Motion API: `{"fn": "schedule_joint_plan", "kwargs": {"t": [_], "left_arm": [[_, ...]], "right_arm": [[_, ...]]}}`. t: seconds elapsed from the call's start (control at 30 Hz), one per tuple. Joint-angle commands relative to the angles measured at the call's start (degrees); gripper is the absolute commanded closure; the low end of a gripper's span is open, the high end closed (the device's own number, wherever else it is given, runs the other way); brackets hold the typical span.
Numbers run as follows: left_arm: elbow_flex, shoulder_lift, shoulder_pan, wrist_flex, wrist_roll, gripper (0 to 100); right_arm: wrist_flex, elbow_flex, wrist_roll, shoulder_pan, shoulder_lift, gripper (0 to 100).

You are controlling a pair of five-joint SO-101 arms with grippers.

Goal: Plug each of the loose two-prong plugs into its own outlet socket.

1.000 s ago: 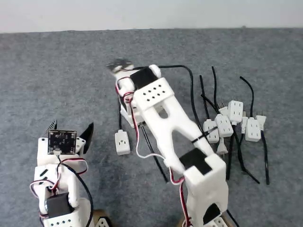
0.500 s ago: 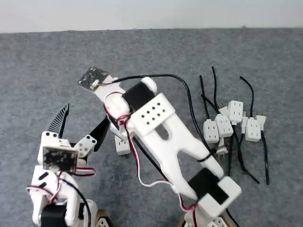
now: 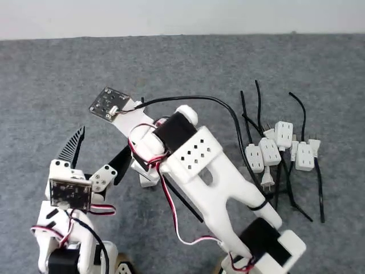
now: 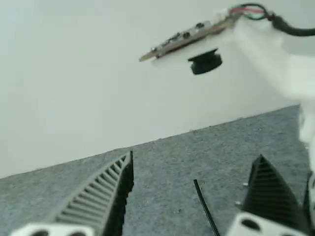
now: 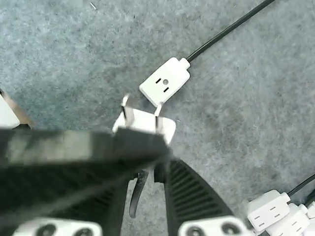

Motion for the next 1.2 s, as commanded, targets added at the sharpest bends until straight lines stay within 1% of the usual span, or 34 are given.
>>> {"fn": "schedule_joint_plan", "kwargs": {"t": [0.0,0.13,0.3,1.07,1.17], "left_arm": [[0.57,-0.97,0.26,-0.18,0.62,65],[2.42,-0.97,0.26,-0.35,0.44,65],[6.46,-0.97,0.18,-3.34,0.26,65],[11.38,-0.97,0.70,-4.48,0.35,65],[12.09,-0.97,1.76,-4.48,0.35,65]], "right_arm": [[2.59,-0.26,0.70,-0.04,-4.26,99.1],[2.59,-0.26,0.70,0.04,-6.29,99.1],[2.59,-0.26,0.70,0.04,-7.60,99.1],[2.59,-0.26,0.62,0.04,-7.60,99.1],[2.59,-0.26,-0.79,0.04,-7.60,99.1]]}}
